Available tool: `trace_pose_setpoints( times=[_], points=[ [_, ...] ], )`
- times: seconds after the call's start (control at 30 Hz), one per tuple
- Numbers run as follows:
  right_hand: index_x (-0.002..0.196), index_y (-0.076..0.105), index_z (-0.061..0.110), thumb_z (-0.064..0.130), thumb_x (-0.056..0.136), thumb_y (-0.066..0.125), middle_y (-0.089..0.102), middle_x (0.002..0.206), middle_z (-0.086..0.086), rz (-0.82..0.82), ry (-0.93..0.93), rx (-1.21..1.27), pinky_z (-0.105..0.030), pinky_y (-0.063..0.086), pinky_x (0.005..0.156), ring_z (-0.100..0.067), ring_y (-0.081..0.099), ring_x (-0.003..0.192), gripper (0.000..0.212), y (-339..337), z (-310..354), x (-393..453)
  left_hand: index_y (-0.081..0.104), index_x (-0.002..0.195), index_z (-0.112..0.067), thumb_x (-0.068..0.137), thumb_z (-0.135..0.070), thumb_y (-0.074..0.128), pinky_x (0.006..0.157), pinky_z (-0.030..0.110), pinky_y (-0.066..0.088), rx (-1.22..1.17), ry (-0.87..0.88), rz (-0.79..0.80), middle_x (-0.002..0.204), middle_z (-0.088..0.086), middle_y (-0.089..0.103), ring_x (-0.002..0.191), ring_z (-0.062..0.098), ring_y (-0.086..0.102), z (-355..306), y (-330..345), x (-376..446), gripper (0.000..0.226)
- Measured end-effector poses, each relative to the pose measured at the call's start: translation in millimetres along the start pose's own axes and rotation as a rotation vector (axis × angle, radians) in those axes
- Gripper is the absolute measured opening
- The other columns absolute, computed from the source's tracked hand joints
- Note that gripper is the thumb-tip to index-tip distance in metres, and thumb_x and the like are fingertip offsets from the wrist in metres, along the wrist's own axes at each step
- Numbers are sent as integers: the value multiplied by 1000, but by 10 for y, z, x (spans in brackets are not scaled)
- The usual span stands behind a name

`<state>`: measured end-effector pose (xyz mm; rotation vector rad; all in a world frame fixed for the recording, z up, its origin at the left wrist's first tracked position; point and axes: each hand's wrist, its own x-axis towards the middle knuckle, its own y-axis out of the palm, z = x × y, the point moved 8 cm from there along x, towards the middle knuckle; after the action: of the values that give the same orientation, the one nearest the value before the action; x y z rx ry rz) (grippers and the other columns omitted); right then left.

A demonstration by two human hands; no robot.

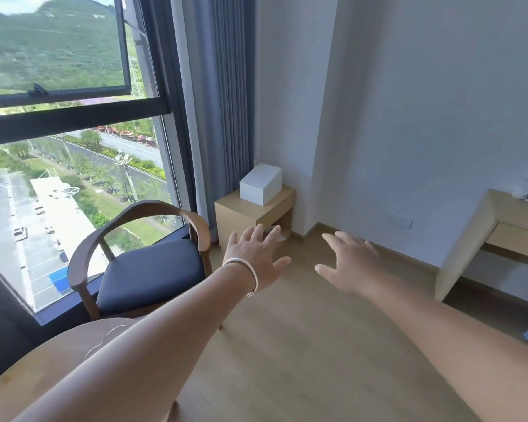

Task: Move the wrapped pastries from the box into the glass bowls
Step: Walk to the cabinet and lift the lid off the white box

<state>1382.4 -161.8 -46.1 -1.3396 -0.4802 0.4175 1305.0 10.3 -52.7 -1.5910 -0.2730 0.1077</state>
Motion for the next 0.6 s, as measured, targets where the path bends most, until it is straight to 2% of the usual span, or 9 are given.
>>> trace_pose_setpoints(
  times=[0.23, 0.47, 0.6],
  points=[
    [151, 25, 26, 53, 90, 54, 24, 159, -6, -11, -99, 21, -45, 16, 118, -22, 22, 145, 73, 36, -671, 1002, 1, 152, -34, 92, -68, 25, 117, 52, 7, 42, -56, -13, 161, 4, 13, 148, 27, 7, -345, 239, 1099, 72],
    [150, 27, 24, 52, 89, 55, 27, 157, -7, -14, -151, 39, -45, 18, 118, -23, 23, 144, 73, -135, -1718, 1933, -1, 153, -34, 93, -67, 25, 118, 53, 10, 3, -132, 43, 162, 3, 10, 148, 27, 7, -1087, 480, 2189, 73],
    [151, 28, 23, 51, 90, 55, 29, 156, -8, -1, -166, 26, -44, 20, 116, -24, 25, 143, 72, -184, -2273, 2342, 0, 153, -34, 94, -67, 26, 118, 50, 10, -1, -130, 20, 162, 3, 11, 147, 27, 9, -1496, 517, 2744, 72]
  ],
)
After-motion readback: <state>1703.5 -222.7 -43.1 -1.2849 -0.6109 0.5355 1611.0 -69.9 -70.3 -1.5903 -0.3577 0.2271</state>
